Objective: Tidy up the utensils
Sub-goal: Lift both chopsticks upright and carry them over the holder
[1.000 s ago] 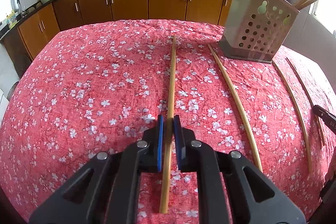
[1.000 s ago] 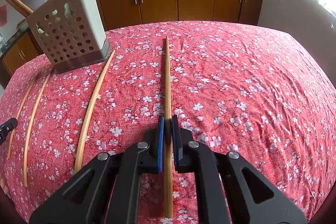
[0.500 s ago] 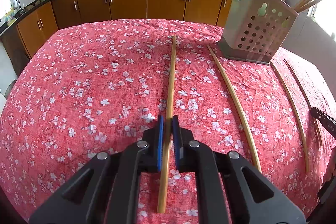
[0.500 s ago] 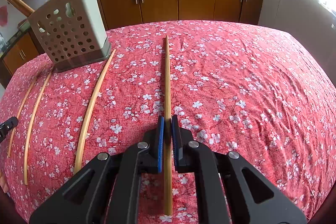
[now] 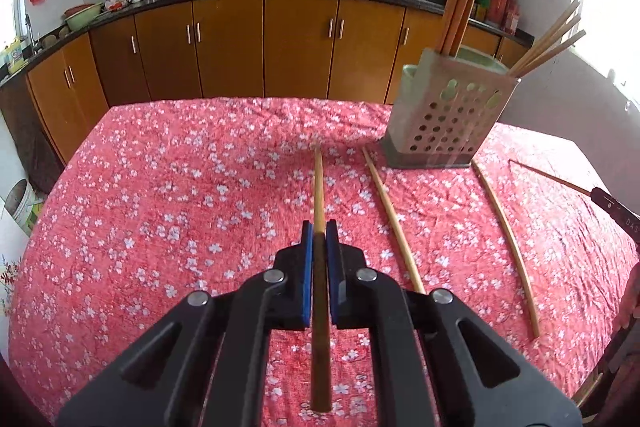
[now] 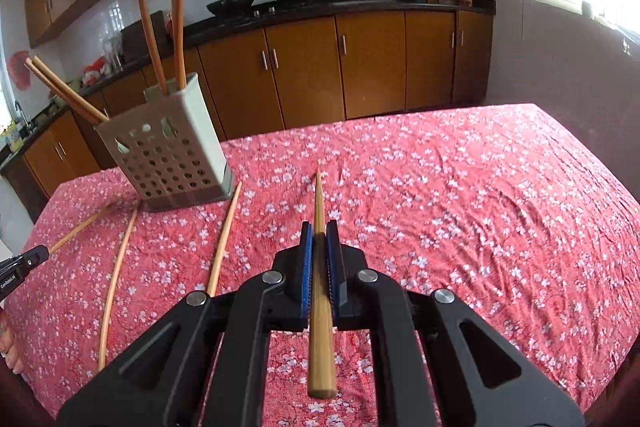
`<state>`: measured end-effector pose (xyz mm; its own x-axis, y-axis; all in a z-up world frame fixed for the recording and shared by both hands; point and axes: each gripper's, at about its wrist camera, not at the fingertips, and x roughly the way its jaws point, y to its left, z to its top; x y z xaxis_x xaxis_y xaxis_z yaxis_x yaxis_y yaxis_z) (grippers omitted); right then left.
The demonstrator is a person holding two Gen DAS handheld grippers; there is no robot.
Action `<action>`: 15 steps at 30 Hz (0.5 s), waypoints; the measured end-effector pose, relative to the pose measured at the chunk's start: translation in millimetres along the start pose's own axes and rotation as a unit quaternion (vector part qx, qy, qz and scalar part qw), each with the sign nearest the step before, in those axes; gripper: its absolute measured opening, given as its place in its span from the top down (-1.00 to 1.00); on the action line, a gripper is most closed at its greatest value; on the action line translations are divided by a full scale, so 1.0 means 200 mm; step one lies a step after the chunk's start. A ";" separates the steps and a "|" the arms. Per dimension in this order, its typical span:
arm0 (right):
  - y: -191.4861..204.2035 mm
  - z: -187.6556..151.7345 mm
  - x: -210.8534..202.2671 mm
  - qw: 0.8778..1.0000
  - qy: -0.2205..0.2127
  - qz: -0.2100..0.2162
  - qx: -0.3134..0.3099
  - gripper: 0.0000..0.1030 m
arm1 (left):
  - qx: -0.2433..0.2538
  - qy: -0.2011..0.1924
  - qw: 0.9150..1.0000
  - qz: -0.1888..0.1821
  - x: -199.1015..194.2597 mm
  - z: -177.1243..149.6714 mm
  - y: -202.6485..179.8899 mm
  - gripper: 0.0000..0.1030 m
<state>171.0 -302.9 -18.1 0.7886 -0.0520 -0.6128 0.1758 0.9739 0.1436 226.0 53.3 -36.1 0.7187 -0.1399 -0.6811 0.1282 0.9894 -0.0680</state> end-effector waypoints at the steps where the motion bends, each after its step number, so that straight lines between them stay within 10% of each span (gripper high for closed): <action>1: 0.00 0.02 -0.03 1.000 -0.011 0.001 0.002 0.85 | 0.001 -0.008 1.000 -0.001 -0.03 0.02 0.00 0.85; 15: 0.02 0.21 -0.22 0.996 -0.088 0.029 0.011 0.85 | -0.003 -0.104 0.994 -0.032 -0.36 0.33 -0.09 0.85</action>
<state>162.6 -306.6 42.5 0.8889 -0.0350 -0.4567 0.1374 0.9716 0.1928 216.4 43.3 61.7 0.8355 -0.2060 -0.5095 0.1738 0.9785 -0.1106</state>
